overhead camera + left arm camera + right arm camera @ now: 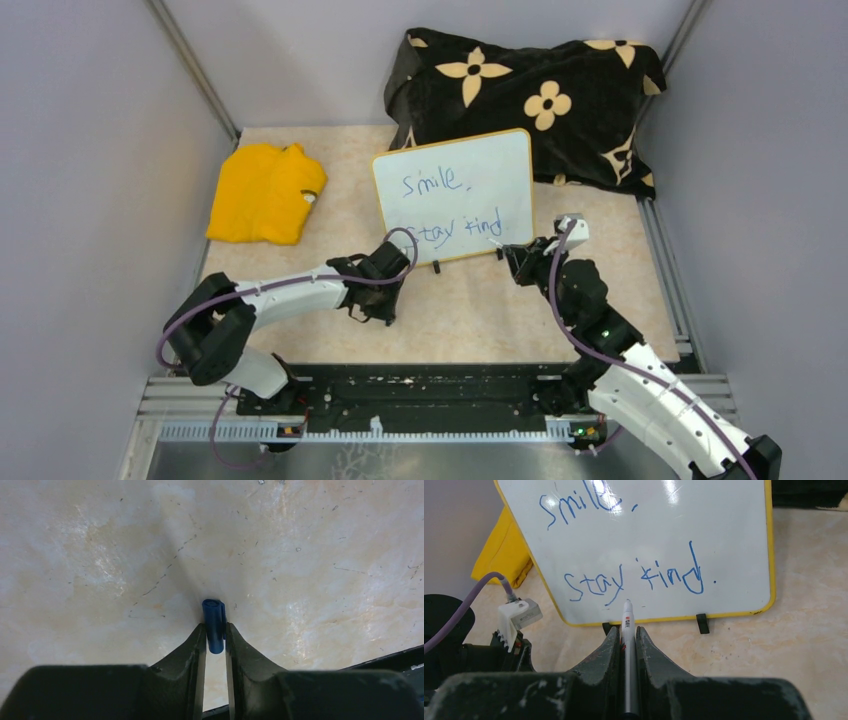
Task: Write a sentence on the whiteboard
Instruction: Close the whiteboard marker at the center of the board.
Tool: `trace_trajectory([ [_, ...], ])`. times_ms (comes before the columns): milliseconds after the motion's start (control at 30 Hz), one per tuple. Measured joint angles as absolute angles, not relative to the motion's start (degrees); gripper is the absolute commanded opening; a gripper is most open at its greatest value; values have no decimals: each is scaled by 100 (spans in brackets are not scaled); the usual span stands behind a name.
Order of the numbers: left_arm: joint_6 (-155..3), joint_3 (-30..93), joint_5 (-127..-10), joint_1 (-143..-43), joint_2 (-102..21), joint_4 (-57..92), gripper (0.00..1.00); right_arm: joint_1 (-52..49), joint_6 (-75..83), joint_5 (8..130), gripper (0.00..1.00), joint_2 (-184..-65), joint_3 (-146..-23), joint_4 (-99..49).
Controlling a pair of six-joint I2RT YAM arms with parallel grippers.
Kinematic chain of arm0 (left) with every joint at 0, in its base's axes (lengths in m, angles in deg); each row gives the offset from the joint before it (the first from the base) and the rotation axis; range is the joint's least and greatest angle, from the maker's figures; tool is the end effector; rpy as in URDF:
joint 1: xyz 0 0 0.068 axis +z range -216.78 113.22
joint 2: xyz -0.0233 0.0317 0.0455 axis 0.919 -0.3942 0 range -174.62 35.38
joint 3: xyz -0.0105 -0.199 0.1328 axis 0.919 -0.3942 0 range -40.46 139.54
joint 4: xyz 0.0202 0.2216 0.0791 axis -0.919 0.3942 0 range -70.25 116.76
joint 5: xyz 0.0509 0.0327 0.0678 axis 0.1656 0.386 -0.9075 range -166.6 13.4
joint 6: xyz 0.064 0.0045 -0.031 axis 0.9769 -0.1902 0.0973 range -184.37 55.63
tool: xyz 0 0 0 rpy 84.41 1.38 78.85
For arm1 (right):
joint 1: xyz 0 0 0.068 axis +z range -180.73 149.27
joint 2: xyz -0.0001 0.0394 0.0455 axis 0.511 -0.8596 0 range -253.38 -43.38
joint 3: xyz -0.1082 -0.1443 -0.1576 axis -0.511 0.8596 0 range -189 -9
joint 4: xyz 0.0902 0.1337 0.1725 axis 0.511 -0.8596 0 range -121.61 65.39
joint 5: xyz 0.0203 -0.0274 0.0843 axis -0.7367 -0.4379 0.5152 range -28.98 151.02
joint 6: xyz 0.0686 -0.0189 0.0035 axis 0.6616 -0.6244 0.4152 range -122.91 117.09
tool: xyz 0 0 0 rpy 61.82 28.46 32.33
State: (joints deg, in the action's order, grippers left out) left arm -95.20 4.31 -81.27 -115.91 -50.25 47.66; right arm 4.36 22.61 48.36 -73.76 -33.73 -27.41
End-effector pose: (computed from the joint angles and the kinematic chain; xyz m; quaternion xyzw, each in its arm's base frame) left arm 0.1701 -0.1892 0.1217 0.1488 0.9708 -0.0875 0.1668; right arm 0.1502 0.0899 0.2485 0.0090 0.7561 0.2554 0.6025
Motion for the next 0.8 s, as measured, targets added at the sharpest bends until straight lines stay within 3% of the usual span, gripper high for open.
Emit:
trace_trajectory([
  [267,-9571,398,-8009,-11591,-5012,4667,0,436,2258,4833,0,-7373,-3373,-2741],
  [600,-9706,230,-8144,-11560,-4780,4637,0,436,2258,4840,0,-7349,-3373,-2741],
  [800,-9785,64,-8324,-11486,-3882,4623,0,436,2258,4842,0,-7349,-3373,-2748],
])
